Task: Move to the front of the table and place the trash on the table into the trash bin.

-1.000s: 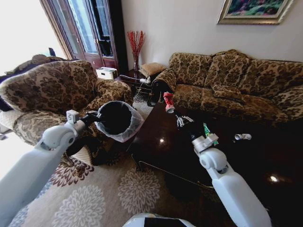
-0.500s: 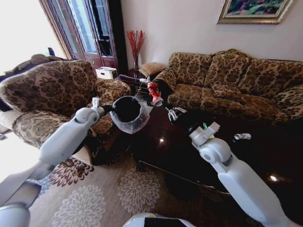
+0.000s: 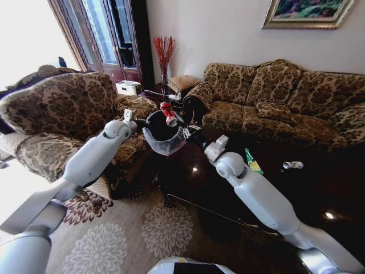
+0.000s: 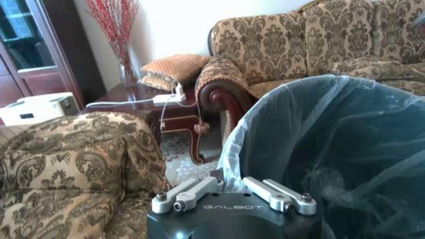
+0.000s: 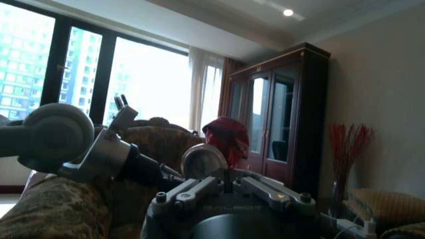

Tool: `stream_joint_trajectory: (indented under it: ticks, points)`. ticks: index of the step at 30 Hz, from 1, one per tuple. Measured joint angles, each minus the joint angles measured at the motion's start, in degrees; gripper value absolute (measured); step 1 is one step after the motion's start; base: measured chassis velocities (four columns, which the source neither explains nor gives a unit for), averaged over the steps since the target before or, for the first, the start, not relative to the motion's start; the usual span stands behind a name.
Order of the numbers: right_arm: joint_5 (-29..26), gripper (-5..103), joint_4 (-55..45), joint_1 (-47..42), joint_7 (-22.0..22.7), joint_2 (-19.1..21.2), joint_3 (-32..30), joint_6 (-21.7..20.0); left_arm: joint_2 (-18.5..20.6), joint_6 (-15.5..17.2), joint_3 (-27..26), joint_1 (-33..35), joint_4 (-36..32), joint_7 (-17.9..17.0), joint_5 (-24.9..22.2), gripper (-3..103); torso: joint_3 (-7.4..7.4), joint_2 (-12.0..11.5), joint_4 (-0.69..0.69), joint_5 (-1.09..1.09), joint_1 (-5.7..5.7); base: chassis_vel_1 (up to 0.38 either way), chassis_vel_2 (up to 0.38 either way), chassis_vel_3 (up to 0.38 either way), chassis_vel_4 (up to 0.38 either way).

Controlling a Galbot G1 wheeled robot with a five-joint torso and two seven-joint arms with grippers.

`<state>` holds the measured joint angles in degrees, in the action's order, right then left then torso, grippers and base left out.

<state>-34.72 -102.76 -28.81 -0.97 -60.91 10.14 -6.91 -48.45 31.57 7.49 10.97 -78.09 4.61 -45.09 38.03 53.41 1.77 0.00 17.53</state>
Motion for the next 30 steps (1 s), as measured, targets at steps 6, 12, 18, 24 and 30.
stream_joint_trajectory:
  ticks: [6, 12, 18, 24, 30]
  points:
    - [0.23, 10, 1.74, 0.63, 3.78, -2.18, 1.86, -1.25, 0.90, 0.54, -1.04, 1.15, -2.61, 1.15, 0.37, 1, 0.00, 0.00, -0.01, -0.01, 0.00, 0.000, 0.000, 0.000, 0.000]
    - [0.16, 32, 2.43, 1.72, 6.43, -2.88, 2.86, -1.76, 1.33, 0.98, -1.73, 1.50, -3.25, 1.60, 0.37, 1, -0.01, 0.01, 0.00, -0.01, 0.00, 0.000, 0.000, 0.000, 0.000]
    - [-1.66, 54, -0.05, 1.49, 8.99, -3.12, 0.30, -1.78, 2.28, 1.16, -2.46, 2.43, -4.45, 1.92, 0.30, 1, -0.01, 0.01, 0.00, 0.01, 0.00, 0.000, 0.000, 0.000, 0.000]
    - [-4.76, 81, -10.64, -3.19, 11.31, 3.61, -9.57, -4.22, 3.86, 1.12, -5.54, 5.43, -6.40, 2.06, 0.09, 1, -0.01, 0.02, -0.01, -0.01, -0.01, 0.000, 0.000, 0.000, 0.000]
    - [-1.50, 97, -11.89, -10.30, 10.95, 9.74, -19.02, -6.17, 4.98, 0.49, -7.34, 7.70, -7.00, 2.57, 0.09, 1, -0.01, 0.02, -0.01, 0.00, -0.01, 0.000, 0.000, 0.000, 0.000]
